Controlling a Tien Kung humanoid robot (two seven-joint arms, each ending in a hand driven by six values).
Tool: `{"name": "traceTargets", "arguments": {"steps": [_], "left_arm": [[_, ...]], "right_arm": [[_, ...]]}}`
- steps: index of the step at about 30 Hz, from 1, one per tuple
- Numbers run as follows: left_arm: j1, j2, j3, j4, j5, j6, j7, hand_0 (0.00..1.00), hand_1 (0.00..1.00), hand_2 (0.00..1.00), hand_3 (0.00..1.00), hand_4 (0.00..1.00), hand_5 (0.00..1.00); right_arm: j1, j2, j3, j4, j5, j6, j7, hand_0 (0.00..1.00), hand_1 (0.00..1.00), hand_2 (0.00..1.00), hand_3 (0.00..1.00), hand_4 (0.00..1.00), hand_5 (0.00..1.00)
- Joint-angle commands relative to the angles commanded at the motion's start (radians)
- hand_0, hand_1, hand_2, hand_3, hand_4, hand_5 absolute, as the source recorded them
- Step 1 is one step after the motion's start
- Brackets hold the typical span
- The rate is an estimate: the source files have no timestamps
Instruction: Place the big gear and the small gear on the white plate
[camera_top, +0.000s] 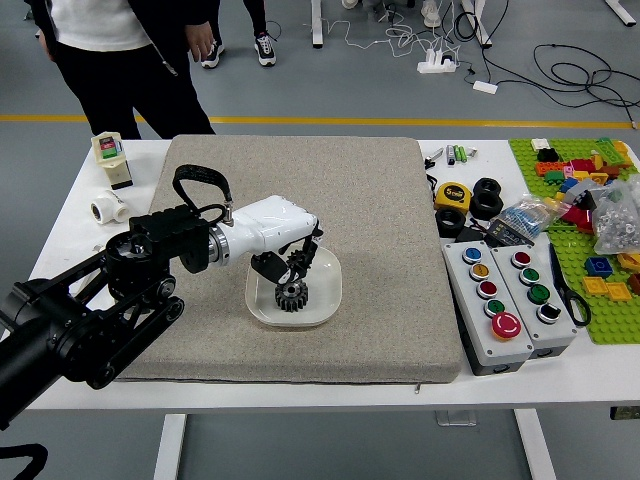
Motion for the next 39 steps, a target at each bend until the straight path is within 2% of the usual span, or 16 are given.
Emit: {"name": "traceTargets", "arguments": {"steps": [3, 4, 9, 10, 15, 16, 27, 33, 34, 38, 39], "left_arm": [[0.001, -0.001, 0.012, 0.007, 0.0, -0.026, 0.006, 0.304, 0.398, 0.439, 0.424, 0.002, 0.002], [0.002, 0.0, 0.014, 0.007, 0.0, -0.033, 0.008, 0.355, 0.461, 0.504, 0.485, 0.206, 0.002], [0.002, 0.003, 0.021, 0.009, 0.0, -0.063, 0.006, 0.355, 0.461, 0.504, 0.485, 0.206, 0.002], [0.002, 0.004, 0.02, 0.009, 0.0, -0.07, 0.005, 0.425, 0.544, 0.576, 0.589, 0.926, 0.078], [0.0, 0.007, 0.013, 0.005, 0.0, -0.081, -0.002, 0.425, 0.544, 0.576, 0.589, 0.926, 0.078], [-0.001, 0.007, 0.012, 0.004, 0.0, -0.082, -0.003, 0.439, 0.592, 0.611, 0.64, 0.98, 0.111], [0.002, 0.015, -0.006, -0.02, 0.0, -0.117, -0.008, 0.443, 0.599, 0.632, 0.679, 0.998, 0.127], [0.007, 0.02, -0.049, -0.056, 0.0, -0.129, -0.004, 0.447, 0.592, 0.633, 0.703, 0.998, 0.148], [0.008, 0.021, -0.054, -0.059, 0.0, -0.131, -0.004, 0.463, 0.61, 0.664, 0.757, 0.998, 0.149], [0.02, 0.03, -0.119, -0.093, 0.0, -0.103, 0.002, 0.463, 0.61, 0.664, 0.757, 0.998, 0.149], [0.029, 0.033, -0.149, -0.108, 0.0, -0.065, 0.018, 0.463, 0.61, 0.664, 0.757, 0.998, 0.149]], "right_arm": [[-0.002, 0.0, 0.001, 0.0, 0.001, 0.0, 0.0, 0.702, 0.705, 0.781, 0.628, 0.849, 0.651], [-0.002, 0.0, 0.001, 0.0, 0.001, 0.0, 0.0, 0.702, 0.705, 0.781, 0.629, 0.85, 0.65], [-0.001, -0.001, 0.003, 0.0, -0.001, 0.0, 0.0, 0.702, 0.705, 0.781, 0.629, 0.85, 0.65], [-0.001, -0.001, 0.004, 0.0, -0.002, 0.001, 0.0, 0.702, 0.705, 0.78, 0.628, 0.85, 0.649], [0.0, -0.002, 0.01, 0.0, -0.006, 0.001, 0.001, 0.702, 0.705, 0.78, 0.628, 0.85, 0.649], [0.0, -0.001, 0.01, 0.0, -0.006, 0.001, 0.001, 0.702, 0.703, 0.78, 0.629, 0.851, 0.648], [0.003, -0.002, 0.012, 0.0, -0.005, -0.001, 0.001, 0.702, 0.702, 0.78, 0.629, 0.852, 0.647], [0.004, -0.003, 0.017, 0.0, -0.011, -0.002, 0.001, 0.702, 0.701, 0.778, 0.628, 0.853, 0.646], [0.004, -0.003, 0.018, 0.0, -0.011, -0.002, 0.001, 0.702, 0.7, 0.778, 0.628, 0.853, 0.646], [0.004, -0.003, 0.02, 0.0, -0.011, -0.003, 0.002, 0.702, 0.7, 0.778, 0.628, 0.853, 0.646], [0.004, -0.004, 0.022, 0.0, -0.012, -0.003, 0.002, 0.702, 0.7, 0.778, 0.628, 0.853, 0.646]]}}
